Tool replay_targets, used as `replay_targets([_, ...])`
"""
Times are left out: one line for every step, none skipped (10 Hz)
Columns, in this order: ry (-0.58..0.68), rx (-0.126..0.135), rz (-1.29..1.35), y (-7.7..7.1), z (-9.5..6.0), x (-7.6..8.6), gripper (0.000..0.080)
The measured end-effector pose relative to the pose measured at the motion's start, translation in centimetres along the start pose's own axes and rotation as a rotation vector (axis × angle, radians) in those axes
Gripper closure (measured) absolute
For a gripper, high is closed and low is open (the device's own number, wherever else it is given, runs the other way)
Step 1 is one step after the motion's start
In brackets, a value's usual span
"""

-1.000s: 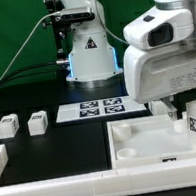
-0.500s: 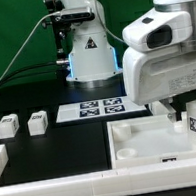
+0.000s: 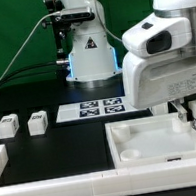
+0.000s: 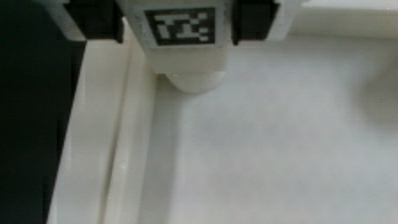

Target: Assemble one leg

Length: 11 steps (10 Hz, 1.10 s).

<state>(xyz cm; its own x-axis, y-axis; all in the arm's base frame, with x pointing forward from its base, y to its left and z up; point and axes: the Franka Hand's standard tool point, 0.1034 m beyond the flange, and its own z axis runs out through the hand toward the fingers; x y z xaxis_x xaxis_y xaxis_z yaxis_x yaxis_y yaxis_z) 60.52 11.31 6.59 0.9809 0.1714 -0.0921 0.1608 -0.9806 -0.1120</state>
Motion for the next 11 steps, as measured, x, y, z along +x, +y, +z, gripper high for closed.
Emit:
replay_targets([0.001,0.003,0.020,0.0,0.0,0.0,0.0508])
replay_targets([0.001,0.003,0.044,0.0,0.0,0.0,0.0508])
replay_targets([0.001,0.003,0.058,0.0,0.0,0.0,0.0508])
replay_targets([0.001,0.005,0.118,-0.1,0.0,0.0,0.0508])
replay_targets([0.002,0.011,0.231,-0.3,0.0,0.1,0.0508])
replay_targets([0.001,0.013,0.358,-0.4,0.0,0.1,0.0508])
replay_targets([0.000,0.014,0.448,-0.5,0.0,0.1,0.0508])
replay_targets([-0.002,0.017,0.550,-0.6,0.0,0.1,0.0508])
replay_targets([-0.006,0.027,0.715,-0.9,0.1,0.1,0.0506])
replay_targets([-0.005,0.030,0.775,-1.1,0.1,0.1,0.0506])
replay_targets([0.005,0.043,0.969,-1.7,0.2,0.1,0.0506])
